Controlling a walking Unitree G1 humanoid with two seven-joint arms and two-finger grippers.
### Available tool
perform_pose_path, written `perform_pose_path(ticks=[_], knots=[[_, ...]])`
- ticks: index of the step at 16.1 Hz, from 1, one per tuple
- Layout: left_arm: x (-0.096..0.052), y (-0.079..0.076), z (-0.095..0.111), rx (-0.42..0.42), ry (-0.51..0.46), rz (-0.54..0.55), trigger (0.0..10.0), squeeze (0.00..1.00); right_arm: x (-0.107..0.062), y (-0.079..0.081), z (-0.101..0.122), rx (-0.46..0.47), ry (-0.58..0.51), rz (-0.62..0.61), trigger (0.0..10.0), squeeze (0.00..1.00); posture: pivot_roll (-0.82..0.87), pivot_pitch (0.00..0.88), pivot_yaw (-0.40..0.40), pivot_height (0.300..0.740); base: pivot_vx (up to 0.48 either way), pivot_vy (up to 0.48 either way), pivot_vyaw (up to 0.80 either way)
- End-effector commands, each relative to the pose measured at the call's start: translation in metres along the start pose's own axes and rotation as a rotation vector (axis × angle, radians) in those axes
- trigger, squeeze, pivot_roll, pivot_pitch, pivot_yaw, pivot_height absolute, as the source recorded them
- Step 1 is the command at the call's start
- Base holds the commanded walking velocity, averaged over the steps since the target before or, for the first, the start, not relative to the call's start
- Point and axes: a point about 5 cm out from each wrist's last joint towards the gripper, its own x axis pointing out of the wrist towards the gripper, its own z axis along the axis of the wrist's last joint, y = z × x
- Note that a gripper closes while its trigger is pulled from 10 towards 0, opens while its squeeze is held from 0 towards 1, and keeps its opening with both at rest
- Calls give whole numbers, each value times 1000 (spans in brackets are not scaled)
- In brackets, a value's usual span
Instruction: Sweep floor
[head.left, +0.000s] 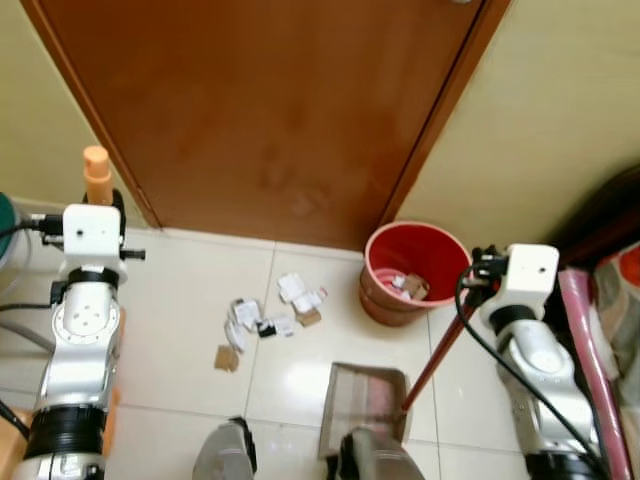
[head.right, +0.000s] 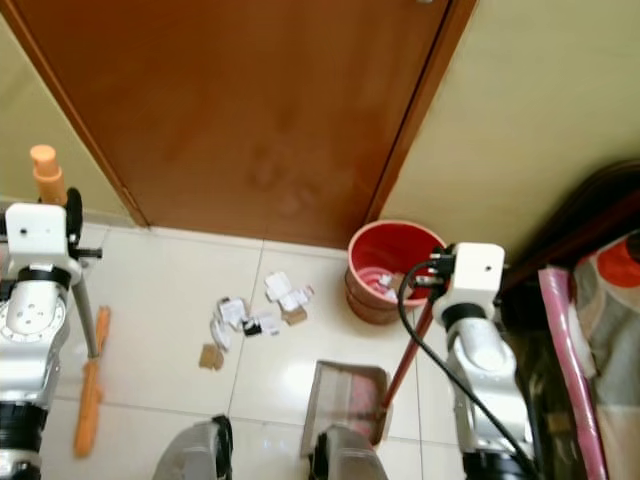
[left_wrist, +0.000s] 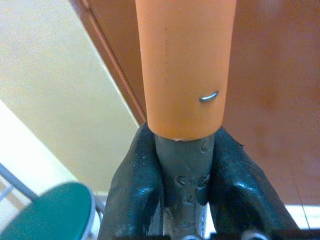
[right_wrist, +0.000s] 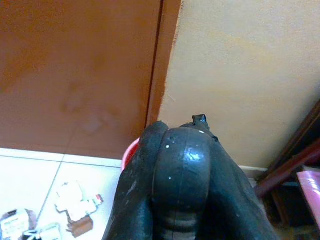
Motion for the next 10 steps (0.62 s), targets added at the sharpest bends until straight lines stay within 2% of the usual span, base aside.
perform_pose_path(ticks=[1,5,6,7,10], knots=[[5,8,2,20,-19,21,10000,0,-5,-6,1,-13,12,-12,10000,0,-103,286,-103,740,0,0,0],[20,-5,-7,-30,48,-16,10000,0,-9,-9,4,-23,19,-13,10000,0,-117,294,-100,740,0,0,0],[28,-22,-2,-74,49,-72,10000,0,-9,-7,6,-24,18,-13,10000,0,-120,291,-88,740,0,0,0],[31,-33,2,-96,40,-110,10000,0,-9,-5,7,-24,17,-12,10000,0,-118,291,-83,740,0,0,0],[30,-65,7,-176,47,-217,10000,0,-11,-2,5,-10,20,-17,10000,0,-108,294,-58,740,0,0,0]])
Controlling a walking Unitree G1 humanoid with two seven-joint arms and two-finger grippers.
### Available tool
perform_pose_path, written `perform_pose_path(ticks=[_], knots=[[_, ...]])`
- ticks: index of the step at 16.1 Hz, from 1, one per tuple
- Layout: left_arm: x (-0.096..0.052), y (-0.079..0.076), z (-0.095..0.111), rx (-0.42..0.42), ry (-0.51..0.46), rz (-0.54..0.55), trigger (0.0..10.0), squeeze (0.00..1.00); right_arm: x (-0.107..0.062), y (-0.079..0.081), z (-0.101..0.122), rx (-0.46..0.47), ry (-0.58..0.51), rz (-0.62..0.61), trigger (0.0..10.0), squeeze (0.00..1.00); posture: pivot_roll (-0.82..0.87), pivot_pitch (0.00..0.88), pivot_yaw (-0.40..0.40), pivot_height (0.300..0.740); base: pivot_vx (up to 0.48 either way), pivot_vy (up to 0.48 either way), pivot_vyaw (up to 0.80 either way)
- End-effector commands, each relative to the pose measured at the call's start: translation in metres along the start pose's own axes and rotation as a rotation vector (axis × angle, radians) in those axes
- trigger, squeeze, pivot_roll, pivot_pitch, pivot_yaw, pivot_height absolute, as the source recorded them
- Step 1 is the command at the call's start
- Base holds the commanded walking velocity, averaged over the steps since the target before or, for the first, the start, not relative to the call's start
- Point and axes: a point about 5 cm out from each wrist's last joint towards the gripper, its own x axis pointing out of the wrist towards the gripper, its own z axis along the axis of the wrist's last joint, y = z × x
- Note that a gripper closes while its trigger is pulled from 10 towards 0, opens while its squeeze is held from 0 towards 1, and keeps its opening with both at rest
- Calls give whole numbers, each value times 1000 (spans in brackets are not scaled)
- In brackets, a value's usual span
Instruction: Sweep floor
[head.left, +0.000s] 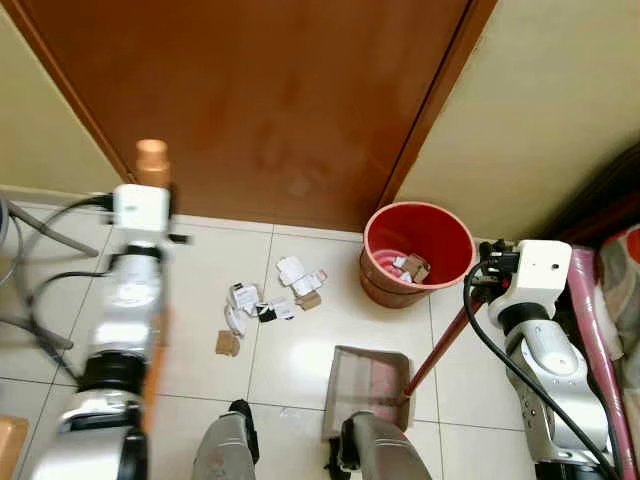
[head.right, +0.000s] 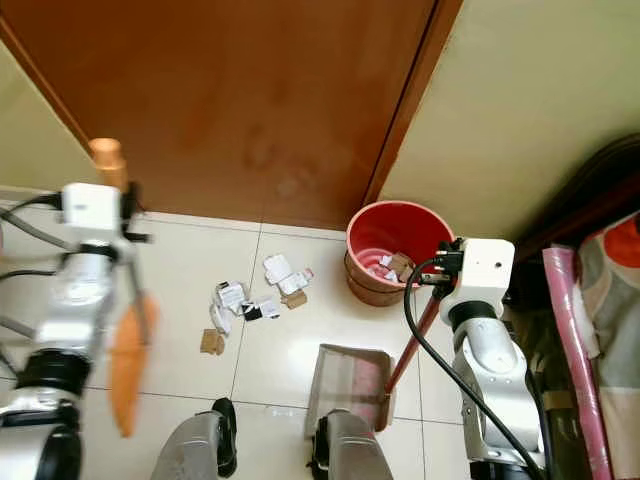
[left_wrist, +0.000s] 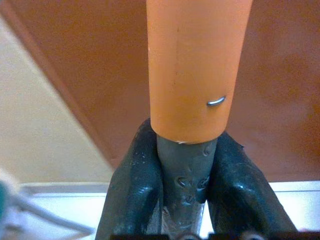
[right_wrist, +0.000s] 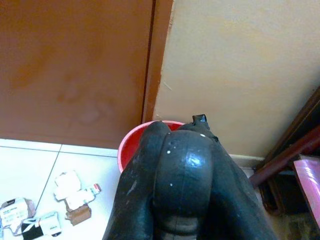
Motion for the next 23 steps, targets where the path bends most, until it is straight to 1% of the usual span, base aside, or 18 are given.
perform_pose_path(ticks=[1,2,3,4,5,7,8,9,11,12,13,15,16,17,18,19,22,23], knots=[[0,-12,0,-46,9,-50,10000,0,-5,-1,-7,-1,39,-10,10000,0,-108,294,-58,740,0,0,0],[0,-22,0,-78,15,-86,10000,0,-4,0,-7,4,41,-10,10000,0,-102,294,-50,740,0,0,0],[0,-26,0,-95,19,-101,10000,0,-4,0,-7,5,41,-10,10000,0,-102,294,-50,740,0,0,0],[-4,-44,3,-130,18,-185,10000,0,-3,1,-8,10,43,-12,10000,0,-92,295,-44,740,0,0,0],[-9,-54,6,-143,12,-236,10000,0,-3,1,-8,12,44,-13,10000,0,-80,297,-38,740,0,0,0],[-18,-67,12,-158,0,-300,10000,0,-1,2,-8,16,43,-17,10000,0,-80,297,-38,740,0,0,0],[-24,-73,16,-184,-2,-329,10000,0,1,3,-8,18,41,-16,10000,0,-80,297,-38,740,0,0,0],[-28,-76,21,-192,-13,-352,10000,0,2,4,-8,20,40,-14,10000,0,-41,307,-38,740,0,0,0],[-35,-85,30,-227,-48,-395,10000,0,5,7,-7,26,37,-3,10000,0,-35,307,-46,740,0,0,0],[-35,-86,31,-232,-52,-401,10000,0,5,7,-7,27,37,-2,10000,0,-35,307,-46,740,0,0,0],[-31,-91,34,-245,-63,-408,10000,0,7,9,-6,26,35,2,10000,0,-36,293,-59,740,0,0,0],[-20,-104,51,-269,-103,-434,10000,0,9,10,-5,24,31,5,10000,0,-42,281,-63,740,0,0,0],[-17,-110,63,-258,-146,-457,10000,0,10,10,-5,22,28,2,10000,0,-47,273,-62,740,0,0,0],[-15,-111,72,-241,-181,-468,10000,0,10,10,-6,21,26,-1,10000,0,-50,265,-59,740,0,0,0],[-12,-107,80,-228,-212,-459,10000,0,9,9,-6,21,25,-7,10000,0,-53,259,-55,740,0,0,0],[-11,-104,84,-211,-230,-447,10000,0,8,8,-7,23,27,-12,10000,0,-51,256,-52,740,0,0,0],[0,-85,95,-137,-292,-399,10000,0,9,8,-9,25,29,-11,10000,0,-45,244,-55,740,0,0,0],[3,-78,102,-113,-319,-380,10000,0,9,9,-9,25,29,-8,10000,0,-45,244,-55,740,0,0,0]])
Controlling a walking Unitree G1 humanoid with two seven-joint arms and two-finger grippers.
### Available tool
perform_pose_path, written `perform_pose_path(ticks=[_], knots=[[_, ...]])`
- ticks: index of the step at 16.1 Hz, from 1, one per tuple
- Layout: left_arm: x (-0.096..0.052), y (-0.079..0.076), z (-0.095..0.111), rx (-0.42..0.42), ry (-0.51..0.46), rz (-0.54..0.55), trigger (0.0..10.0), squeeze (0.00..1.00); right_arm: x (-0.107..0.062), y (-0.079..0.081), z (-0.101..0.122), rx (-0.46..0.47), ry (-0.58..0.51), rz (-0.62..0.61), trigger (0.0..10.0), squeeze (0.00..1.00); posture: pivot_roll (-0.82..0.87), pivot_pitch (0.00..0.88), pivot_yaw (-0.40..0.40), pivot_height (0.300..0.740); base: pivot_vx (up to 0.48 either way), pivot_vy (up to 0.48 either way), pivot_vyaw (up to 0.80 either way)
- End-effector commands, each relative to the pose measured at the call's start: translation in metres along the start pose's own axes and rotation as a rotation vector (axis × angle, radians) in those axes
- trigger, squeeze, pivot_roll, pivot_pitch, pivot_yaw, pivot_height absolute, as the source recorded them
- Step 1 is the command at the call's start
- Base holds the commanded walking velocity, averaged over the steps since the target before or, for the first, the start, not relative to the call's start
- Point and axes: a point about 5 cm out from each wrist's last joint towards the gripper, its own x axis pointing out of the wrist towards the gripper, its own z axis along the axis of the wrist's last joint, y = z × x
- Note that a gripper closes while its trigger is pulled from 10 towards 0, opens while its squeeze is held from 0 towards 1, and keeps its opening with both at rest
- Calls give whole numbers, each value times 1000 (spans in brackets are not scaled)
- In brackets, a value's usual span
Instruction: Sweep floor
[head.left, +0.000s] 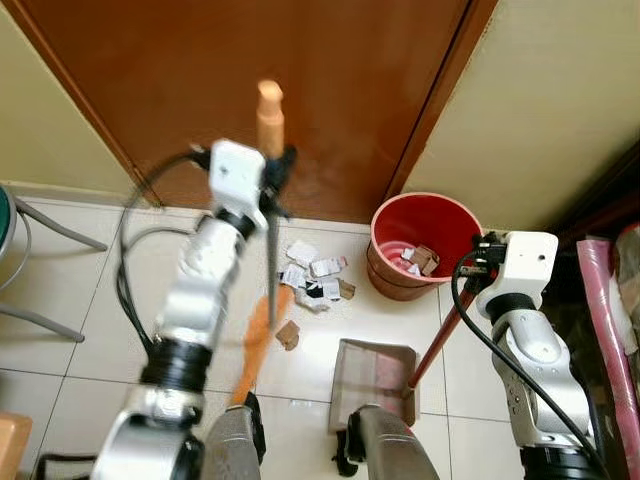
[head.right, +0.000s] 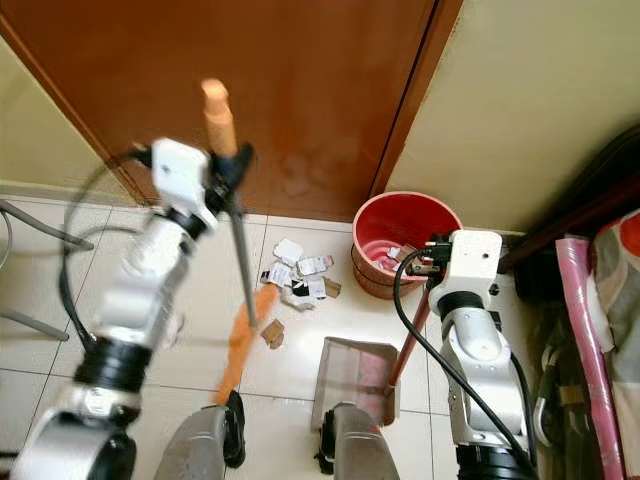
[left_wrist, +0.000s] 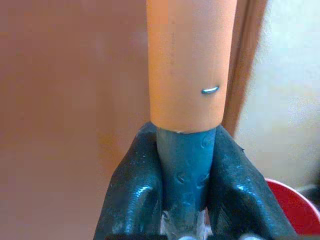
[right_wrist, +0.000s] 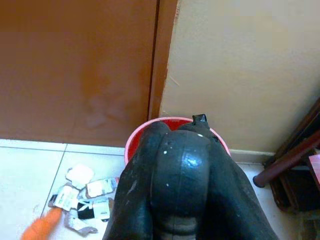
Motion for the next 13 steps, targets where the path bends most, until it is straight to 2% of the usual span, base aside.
perform_pose_path(ticks=[1,4,7,9,11,13], knots=[[4,9,19,66,-84,13,10000,0,-2,-1,-9,15,39,-3,10000,0,-42,237,-56,740,0,0,0],[6,27,35,105,-132,69,10000,0,-1,-1,-10,16,39,-2,10000,0,-39,231,-56,740,0,0,0],[10,42,60,158,-207,104,10000,0,0,-1,-11,14,37,-3,10000,0,-37,229,-56,740,0,0,0],[9,60,76,198,-255,161,10000,0,0,-1,-11,15,35,-5,10000,0,-37,229,-56,740,0,0,0],[5,78,80,225,-260,210,10000,0,0,-1,-11,15,35,-4,10000,0,-34,229,-57,740,0,0,0],[-5,95,68,281,-196,262,10000,0,-1,-1,-12,16,37,-1,10000,0,-34,232,-58,740,0,0,0]])
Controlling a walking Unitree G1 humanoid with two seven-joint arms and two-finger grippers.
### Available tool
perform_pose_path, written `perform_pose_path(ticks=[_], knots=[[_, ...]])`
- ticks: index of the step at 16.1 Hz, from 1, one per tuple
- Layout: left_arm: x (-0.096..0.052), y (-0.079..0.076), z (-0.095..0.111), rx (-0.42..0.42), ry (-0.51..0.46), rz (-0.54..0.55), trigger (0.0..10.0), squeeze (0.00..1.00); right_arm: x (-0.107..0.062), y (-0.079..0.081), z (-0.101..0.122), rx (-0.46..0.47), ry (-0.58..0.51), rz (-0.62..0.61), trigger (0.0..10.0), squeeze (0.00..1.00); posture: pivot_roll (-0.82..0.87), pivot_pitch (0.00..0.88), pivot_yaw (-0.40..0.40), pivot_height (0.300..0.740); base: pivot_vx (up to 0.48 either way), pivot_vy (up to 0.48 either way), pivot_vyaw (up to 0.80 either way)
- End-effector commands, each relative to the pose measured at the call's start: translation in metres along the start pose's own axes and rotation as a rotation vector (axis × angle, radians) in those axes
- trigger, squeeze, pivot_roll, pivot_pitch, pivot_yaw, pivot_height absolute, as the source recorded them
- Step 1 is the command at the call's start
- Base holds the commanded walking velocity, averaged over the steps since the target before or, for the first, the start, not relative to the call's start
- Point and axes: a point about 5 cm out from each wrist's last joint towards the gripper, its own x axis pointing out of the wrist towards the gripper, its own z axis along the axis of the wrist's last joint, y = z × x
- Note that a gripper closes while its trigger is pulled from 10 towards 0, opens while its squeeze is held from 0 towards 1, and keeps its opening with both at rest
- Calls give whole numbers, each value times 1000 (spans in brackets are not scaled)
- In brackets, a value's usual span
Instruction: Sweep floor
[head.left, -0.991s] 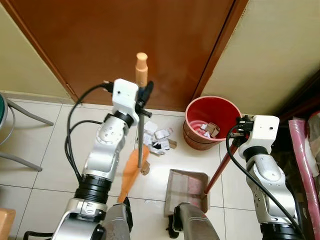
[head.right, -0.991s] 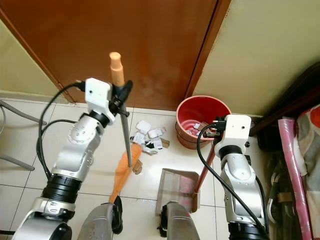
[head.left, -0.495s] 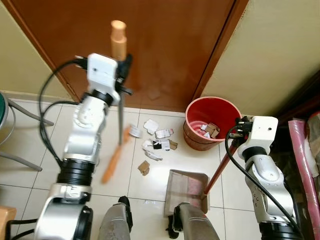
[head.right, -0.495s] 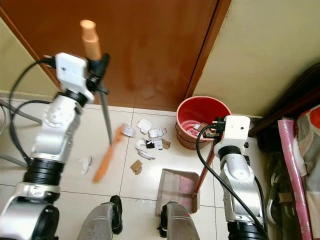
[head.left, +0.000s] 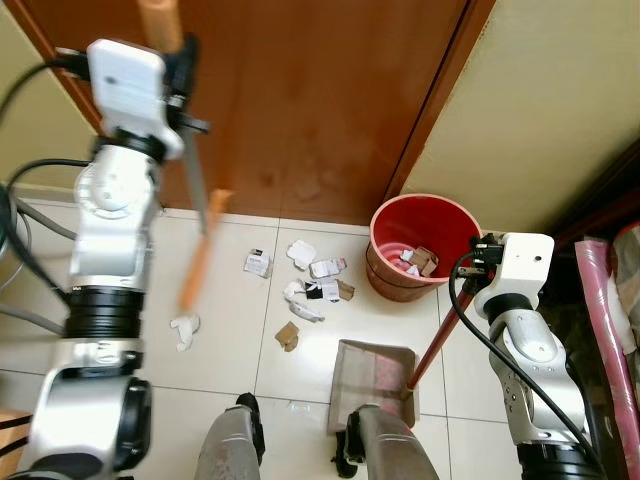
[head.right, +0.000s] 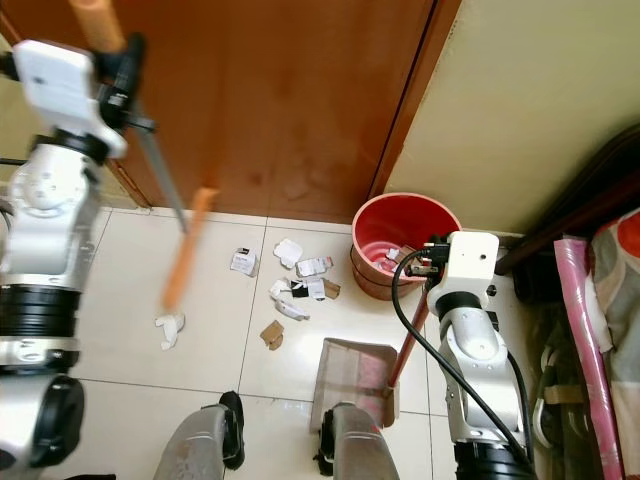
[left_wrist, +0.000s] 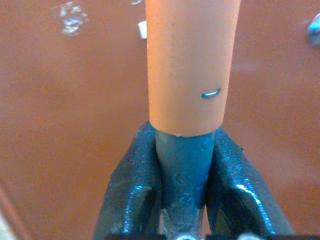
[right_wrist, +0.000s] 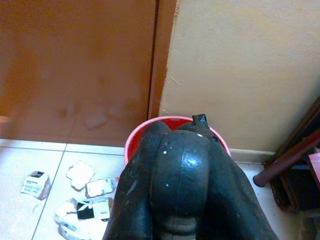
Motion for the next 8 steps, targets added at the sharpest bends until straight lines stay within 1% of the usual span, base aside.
perform_pose_path(ticks=[1,2,3,5,6,7,8], knots=[[-10,12,-7,64,20,33,10000,0,-4,-2,-9,14,37,-5,10000,0,-39,234,-57,740,0,0,0],[-20,19,-18,104,66,60,10000,0,-5,-2,-9,15,38,-6,10000,0,-40,236,-57,740,0,0,0],[-30,24,-27,125,106,81,10000,0,-6,-3,-9,15,40,-6,10000,0,-41,238,-57,740,0,0,0],[-50,25,-48,107,188,96,10000,0,-7,-4,-10,16,44,-5,10000,0,-41,240,-62,740,0,0,0],[-61,18,-61,74,234,100,10000,0,-7,-4,-11,16,47,0,10000,0,-41,240,-66,740,0,0,0],[-67,10,-69,54,262,90,10000,0,-7,-4,-11,15,48,3,10000,0,-42,239,-68,740,0,0,0],[-70,2,-74,25,280,83,10000,0,-7,-3,-11,14,49,5,10000,0,-42,239,-68,740,0,0,0]])
